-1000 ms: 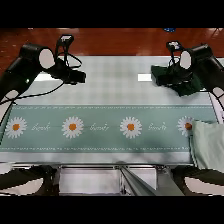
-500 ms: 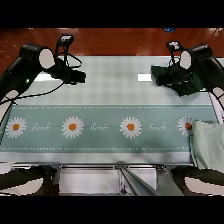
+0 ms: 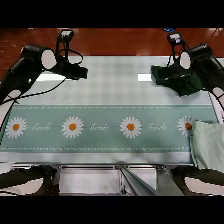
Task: Fold the shirts.
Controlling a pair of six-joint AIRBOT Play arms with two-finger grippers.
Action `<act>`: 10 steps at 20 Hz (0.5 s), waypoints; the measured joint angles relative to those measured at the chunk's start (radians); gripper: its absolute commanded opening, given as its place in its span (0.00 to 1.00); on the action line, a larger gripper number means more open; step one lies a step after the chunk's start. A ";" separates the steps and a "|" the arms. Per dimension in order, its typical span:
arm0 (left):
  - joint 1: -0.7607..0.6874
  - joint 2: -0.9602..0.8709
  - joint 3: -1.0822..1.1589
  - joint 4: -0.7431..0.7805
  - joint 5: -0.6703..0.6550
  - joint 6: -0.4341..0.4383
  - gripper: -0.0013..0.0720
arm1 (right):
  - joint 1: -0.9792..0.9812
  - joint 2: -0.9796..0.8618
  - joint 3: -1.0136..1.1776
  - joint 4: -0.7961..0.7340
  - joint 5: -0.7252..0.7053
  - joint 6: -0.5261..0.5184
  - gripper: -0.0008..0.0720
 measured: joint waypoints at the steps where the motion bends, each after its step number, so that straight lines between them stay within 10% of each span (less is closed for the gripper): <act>1: 0.002 -0.007 0.000 0.010 0.030 0.004 0.71 | -0.018 -0.002 0.000 -0.059 -0.056 0.041 0.58; 10: 0.145 -0.051 0.000 0.119 0.035 -0.093 0.71 | -0.359 -0.178 0.001 0.015 -0.237 0.142 0.57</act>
